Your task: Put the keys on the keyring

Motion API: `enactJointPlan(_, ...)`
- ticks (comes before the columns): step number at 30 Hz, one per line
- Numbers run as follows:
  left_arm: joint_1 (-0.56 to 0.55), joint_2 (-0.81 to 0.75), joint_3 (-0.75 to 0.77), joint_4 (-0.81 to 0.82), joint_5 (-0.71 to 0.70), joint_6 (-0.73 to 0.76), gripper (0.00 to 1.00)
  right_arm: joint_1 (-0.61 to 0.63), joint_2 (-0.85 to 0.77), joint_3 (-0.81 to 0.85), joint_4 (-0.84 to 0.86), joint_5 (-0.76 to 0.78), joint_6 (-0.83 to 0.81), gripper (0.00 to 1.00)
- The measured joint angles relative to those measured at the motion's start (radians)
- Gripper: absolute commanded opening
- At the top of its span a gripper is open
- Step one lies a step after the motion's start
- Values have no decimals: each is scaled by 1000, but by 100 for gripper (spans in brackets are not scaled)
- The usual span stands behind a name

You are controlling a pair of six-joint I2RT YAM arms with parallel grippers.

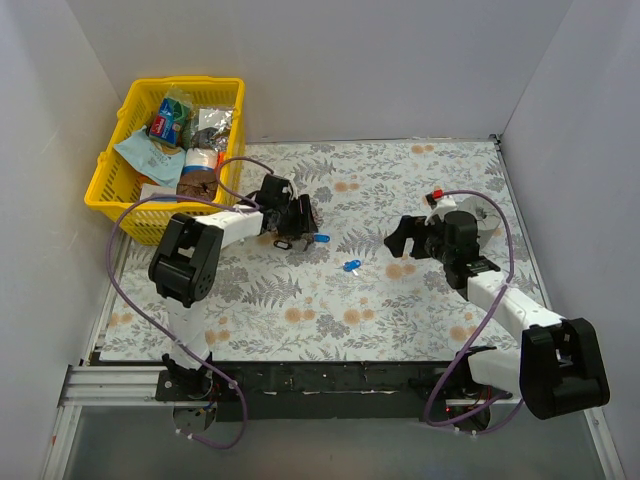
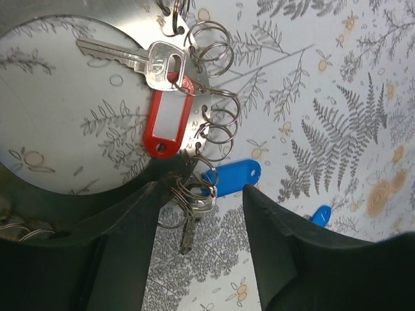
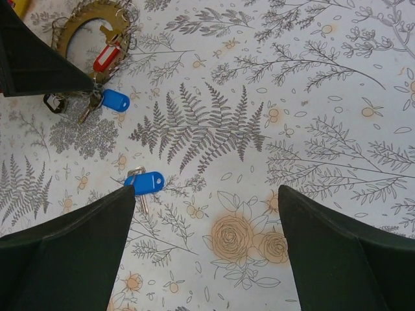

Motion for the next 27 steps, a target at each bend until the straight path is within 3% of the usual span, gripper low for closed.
enactJointPlan(2,-7,-22,-28,1,7,-5,56,13,11,0,0,-1,0,98)
enactJointPlan(5,-24,-58,-68,-8,3,-10,70,30,21,0,0,-1,-1,98)
enactJointPlan(6,-32,-73,-79,-14,-8,-13,78,34,23,1,0,-1,-1,98)
enactJointPlan(7,-40,-89,-88,-25,-23,-14,98,39,26,3,0,-2,-1,98)
enactJointPlan(16,-68,-360,-96,-100,-192,13,98,75,49,34,-2,-2,-10,98)
enactJointPlan(22,-68,-586,-101,48,-366,-22,98,80,50,42,0,-2,-16,98)
enactJointPlan(27,-62,-627,-176,158,-372,-24,98,81,60,48,0,-2,-17,98)
